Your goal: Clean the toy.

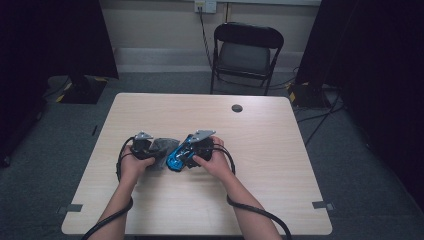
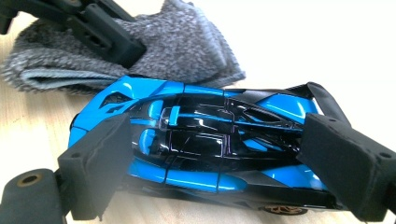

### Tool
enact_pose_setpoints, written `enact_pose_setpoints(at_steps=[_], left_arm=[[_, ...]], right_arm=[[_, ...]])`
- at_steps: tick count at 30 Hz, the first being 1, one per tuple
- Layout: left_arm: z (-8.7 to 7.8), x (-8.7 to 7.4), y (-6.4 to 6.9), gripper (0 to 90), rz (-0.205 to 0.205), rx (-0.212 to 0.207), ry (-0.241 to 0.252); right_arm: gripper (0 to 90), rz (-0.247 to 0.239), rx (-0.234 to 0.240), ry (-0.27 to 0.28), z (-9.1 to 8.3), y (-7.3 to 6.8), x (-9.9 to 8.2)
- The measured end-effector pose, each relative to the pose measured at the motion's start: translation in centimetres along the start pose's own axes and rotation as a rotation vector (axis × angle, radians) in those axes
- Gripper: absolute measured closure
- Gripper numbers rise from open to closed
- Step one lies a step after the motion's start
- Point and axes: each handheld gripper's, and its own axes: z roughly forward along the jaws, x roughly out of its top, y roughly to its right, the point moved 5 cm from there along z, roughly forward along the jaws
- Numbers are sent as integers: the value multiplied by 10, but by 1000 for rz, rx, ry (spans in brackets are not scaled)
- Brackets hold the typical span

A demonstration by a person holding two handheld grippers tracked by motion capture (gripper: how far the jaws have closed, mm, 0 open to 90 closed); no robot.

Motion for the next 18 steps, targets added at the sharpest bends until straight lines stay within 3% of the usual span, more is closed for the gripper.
enact_pose_setpoints(at_steps=[18], left_arm=[[-22, -23, 12, 798, -4, -23, 6]], right_arm=[[91, 6, -2, -2, 0, -1, 0]])
